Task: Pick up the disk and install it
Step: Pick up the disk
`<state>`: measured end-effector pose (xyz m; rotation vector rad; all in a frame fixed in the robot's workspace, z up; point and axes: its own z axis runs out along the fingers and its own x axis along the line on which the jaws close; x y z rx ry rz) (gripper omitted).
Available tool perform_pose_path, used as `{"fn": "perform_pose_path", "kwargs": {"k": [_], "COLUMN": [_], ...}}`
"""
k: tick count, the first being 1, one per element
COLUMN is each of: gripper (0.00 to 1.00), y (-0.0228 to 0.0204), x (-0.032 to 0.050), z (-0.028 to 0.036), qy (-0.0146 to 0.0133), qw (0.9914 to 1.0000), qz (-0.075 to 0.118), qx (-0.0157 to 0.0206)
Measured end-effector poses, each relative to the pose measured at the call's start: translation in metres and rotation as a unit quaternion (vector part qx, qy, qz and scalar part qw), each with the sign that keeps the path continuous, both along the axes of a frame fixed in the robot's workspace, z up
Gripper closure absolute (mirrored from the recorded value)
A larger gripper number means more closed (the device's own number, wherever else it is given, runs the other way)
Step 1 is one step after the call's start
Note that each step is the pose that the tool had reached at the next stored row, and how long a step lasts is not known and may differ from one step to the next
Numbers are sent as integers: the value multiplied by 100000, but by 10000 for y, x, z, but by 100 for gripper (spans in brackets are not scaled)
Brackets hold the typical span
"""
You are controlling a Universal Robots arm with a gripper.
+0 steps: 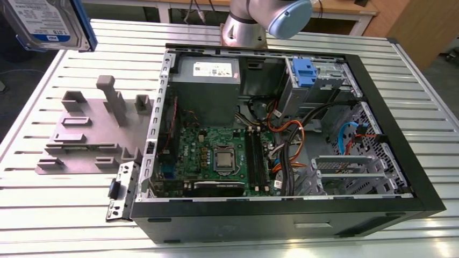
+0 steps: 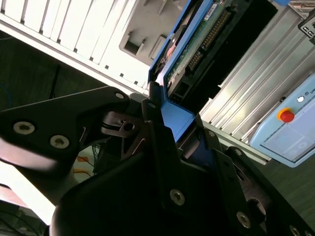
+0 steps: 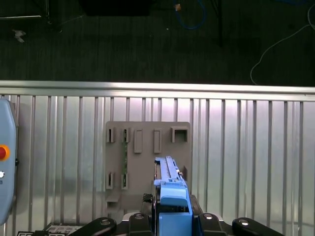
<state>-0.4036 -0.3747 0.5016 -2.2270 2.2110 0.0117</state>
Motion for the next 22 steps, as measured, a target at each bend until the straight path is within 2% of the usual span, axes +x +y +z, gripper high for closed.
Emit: {"fn": "perform_pose_path", "kwargs": {"k": [7,17,22], "gripper": [64,64,64], "y": [-1,-1,-14], "x": [6,158,173], "z": [9,10,10], "qy": [-8,0,1], "qw": [100000,100000,100000], "qz": [3,1,1], "qx": [17,13,-14]}}
